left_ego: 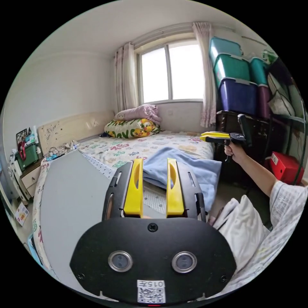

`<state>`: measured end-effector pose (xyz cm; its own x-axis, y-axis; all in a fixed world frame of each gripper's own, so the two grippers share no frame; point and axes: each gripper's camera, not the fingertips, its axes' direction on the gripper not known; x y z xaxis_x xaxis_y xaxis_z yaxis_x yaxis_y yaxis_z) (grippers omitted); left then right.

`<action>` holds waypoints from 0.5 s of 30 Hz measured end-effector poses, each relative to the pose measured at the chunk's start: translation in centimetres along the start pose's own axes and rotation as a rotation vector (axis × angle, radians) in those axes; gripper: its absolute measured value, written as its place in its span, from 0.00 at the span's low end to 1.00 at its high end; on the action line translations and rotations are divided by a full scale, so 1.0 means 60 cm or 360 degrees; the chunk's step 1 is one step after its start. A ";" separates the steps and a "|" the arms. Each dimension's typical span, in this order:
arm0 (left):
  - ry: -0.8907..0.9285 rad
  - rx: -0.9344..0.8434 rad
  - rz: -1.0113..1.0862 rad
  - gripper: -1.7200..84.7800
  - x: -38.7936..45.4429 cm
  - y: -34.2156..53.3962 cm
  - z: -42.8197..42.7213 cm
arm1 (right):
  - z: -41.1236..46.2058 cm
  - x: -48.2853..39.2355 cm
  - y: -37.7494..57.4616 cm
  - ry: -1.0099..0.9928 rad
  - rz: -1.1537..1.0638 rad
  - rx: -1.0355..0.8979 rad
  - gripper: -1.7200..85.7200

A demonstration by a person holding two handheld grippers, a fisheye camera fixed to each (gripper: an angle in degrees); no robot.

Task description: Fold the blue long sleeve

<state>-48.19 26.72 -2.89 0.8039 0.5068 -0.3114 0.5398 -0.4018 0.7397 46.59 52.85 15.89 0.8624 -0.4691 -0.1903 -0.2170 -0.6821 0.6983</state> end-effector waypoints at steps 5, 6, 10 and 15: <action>0.0227 0.0049 -0.0133 0.11 0.063 0.199 -0.138 | -0.134 -0.203 0.135 -0.0487 -0.0180 -0.0200 0.10; 0.0265 0.0044 -0.0161 0.11 0.066 0.221 -0.147 | -0.143 -0.226 0.149 -0.0579 -0.0198 -0.0226 0.10; 0.0456 -0.0064 -0.0305 0.12 0.095 0.343 -0.176 | -0.171 -0.381 0.222 -0.1007 -0.0328 -0.0276 0.11; 0.0657 0.0023 -0.0494 0.13 0.113 0.428 -0.205 | -0.145 -0.528 0.259 -0.1030 -0.0532 -0.0397 0.16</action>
<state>-31.95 29.23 21.36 0.4410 0.8616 -0.2513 0.7432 -0.1936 0.6405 19.85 61.99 38.77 0.4078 -0.5473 -0.7309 0.1839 -0.7348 0.6529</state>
